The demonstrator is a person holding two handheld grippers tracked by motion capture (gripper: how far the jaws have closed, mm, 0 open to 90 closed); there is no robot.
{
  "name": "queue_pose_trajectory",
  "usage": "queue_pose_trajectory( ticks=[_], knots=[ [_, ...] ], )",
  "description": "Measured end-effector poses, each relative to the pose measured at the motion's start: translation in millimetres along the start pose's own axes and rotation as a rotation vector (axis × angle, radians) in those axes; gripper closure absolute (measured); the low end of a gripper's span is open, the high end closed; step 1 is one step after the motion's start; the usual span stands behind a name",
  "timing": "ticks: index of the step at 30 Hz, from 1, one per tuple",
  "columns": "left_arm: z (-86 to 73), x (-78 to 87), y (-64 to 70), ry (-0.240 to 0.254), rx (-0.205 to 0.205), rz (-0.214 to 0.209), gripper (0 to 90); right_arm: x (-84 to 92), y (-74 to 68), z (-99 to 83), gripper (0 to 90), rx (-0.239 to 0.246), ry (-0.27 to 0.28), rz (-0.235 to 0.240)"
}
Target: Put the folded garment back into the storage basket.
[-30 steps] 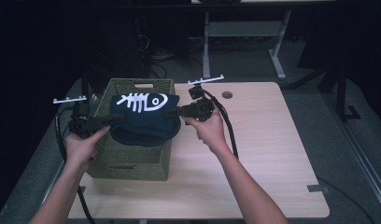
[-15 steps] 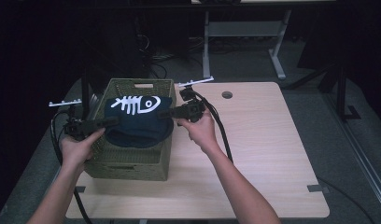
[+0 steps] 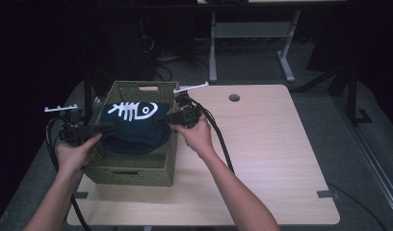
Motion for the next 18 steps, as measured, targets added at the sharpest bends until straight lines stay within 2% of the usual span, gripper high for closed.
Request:
queue_pose_trajectory(
  ticks=[2, 12, 18],
  knots=[
    [-0.4, -0.2, -2.1, -0.006, -0.009, 0.017, 60.1, -4.1, 0.8, -0.3, 71.1, -0.002, -0.007, -0.005],
    [-2.7, -4.8, -10.7, -0.029, -0.014, 0.046, 61.0, -18.2, 7.2, -2.0, 70.7, 0.001, -0.03, -0.032],
    [-6.0, -7.6, -16.9, -0.044, -0.011, 0.045, 61.0, -24.7, 10.5, -4.7, 69.6, 0.01, -0.051, -0.056]
  ],
)
Point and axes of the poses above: each handheld gripper's, and its own axes: x roughly backward along the jaws, z roughly out of its top, y roughly to its right, the point moved 3 cm from there along -x, roughly forward along the jaws, and after that the axes turned 14 degrees about z, right-handed, at the moved point
